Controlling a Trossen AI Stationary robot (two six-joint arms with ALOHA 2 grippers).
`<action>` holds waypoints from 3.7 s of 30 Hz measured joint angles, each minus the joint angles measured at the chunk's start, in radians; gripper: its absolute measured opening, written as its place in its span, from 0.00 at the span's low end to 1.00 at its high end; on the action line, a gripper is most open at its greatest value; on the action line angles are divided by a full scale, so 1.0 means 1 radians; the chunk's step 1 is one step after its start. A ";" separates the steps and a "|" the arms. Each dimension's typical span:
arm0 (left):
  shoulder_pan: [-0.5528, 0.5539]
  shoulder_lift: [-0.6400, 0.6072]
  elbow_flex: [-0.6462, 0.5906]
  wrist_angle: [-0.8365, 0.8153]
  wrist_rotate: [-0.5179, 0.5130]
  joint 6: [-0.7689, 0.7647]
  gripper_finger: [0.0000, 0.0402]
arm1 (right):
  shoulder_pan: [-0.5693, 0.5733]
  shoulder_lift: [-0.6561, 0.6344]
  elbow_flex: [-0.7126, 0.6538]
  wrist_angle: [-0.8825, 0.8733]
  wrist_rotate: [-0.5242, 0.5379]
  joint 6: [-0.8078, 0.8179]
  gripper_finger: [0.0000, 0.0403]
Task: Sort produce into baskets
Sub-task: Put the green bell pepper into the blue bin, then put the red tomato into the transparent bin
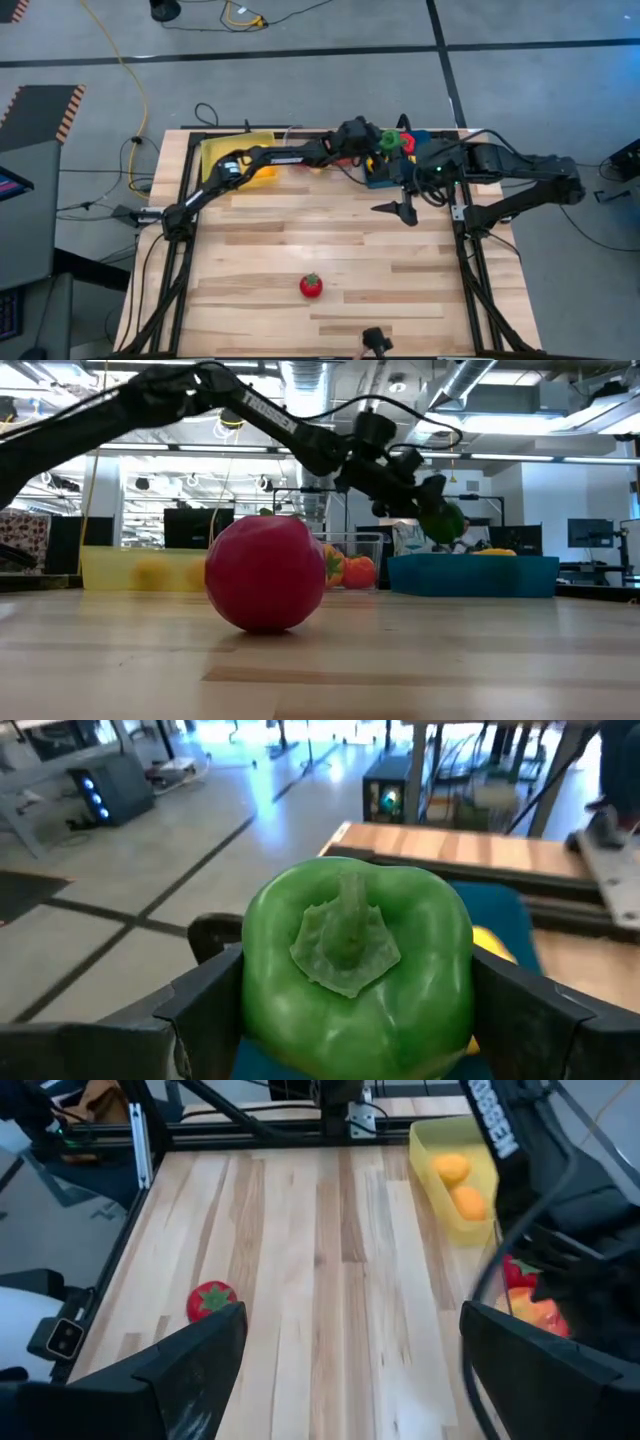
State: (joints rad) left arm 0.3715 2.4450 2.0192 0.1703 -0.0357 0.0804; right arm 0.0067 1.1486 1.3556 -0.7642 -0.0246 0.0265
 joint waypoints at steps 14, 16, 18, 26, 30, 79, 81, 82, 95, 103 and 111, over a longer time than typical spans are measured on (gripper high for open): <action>0.009 0.080 0.150 -0.138 -0.056 0.021 0.84 | 0.000 0.002 0.000 -0.014 0.000 0.000 0.97; 0.009 0.080 0.150 -0.150 -0.054 0.021 0.85 | 0.000 0.002 0.000 -0.014 -0.001 0.000 0.97; 0.009 0.080 0.150 -0.166 -0.055 0.034 0.85 | 0.000 0.002 0.000 -0.014 -0.001 0.000 0.97; 0.006 0.080 0.150 -0.168 -0.060 0.121 0.85 | 0.000 0.002 0.000 -0.013 -0.001 0.000 0.97; -0.001 0.080 0.150 -0.166 -0.110 0.122 0.85 | 0.000 0.002 0.000 -0.013 -0.001 0.000 0.97; -0.031 0.079 0.149 -0.222 -0.374 0.089 0.98 | 0.000 0.002 0.000 -0.014 -0.002 -0.008 0.97; -0.032 0.079 0.149 -0.222 -0.441 0.088 0.99 | 0.000 0.002 0.000 -0.014 -0.002 -0.008 0.97; -0.032 0.079 0.149 -0.223 -0.444 0.087 0.98 | 0.000 0.002 0.000 -0.014 -0.002 -0.008 0.97; -0.082 0.026 0.149 -0.252 -0.370 0.166 0.97 | 0.000 0.002 0.000 -0.014 -0.002 -0.008 0.97; -0.116 -0.098 0.149 -0.460 -0.344 0.178 0.97 | 0.000 0.002 0.000 -0.013 -0.002 -0.008 0.97; -0.105 -0.157 0.149 -0.737 -0.329 0.162 0.97 | 0.023 0.001 0.000 -0.008 -0.001 -0.008 0.97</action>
State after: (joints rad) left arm 0.2664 2.2879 2.1681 -0.5666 -0.3651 0.2423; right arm 0.0301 1.1500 1.3560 -0.7719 -0.0257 0.0185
